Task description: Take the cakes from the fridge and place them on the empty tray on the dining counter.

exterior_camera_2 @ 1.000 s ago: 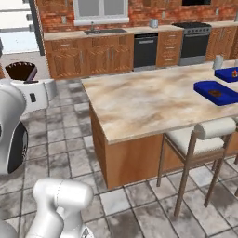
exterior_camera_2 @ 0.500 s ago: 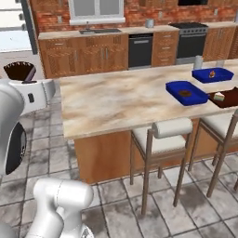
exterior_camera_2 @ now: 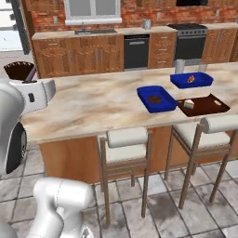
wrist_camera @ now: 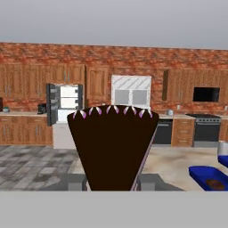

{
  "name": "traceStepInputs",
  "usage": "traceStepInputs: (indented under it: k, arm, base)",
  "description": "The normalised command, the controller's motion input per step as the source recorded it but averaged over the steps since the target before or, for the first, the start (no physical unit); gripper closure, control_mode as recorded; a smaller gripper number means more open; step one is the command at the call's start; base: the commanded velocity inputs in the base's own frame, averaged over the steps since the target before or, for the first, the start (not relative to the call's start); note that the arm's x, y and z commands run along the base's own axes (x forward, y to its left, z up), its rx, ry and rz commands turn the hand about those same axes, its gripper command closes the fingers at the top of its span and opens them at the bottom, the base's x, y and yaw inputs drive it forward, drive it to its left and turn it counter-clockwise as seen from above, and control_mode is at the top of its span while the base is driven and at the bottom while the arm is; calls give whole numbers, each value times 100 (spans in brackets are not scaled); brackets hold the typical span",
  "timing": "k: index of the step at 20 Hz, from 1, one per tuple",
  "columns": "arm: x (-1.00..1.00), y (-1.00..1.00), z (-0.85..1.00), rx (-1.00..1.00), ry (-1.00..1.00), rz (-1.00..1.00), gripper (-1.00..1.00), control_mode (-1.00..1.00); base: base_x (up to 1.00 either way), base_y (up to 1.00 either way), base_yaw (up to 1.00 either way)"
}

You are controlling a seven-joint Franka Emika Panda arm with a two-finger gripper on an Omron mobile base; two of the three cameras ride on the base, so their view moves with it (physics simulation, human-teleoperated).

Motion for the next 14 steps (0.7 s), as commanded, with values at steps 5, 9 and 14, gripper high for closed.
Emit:
traceStepInputs:
  k: [5, 9, 14]
  arm:
    - [0, 0, 0, 0, 0, 0, 100, 100]
    - [0, 0, 0, 0, 0, 0, 100, 100]
    - [0, 0, 0, 0, 0, 0, 100, 100]
  base:
    - [10, -100, 15]
    - [2, -100, 14]
    - [0, -100, 11]
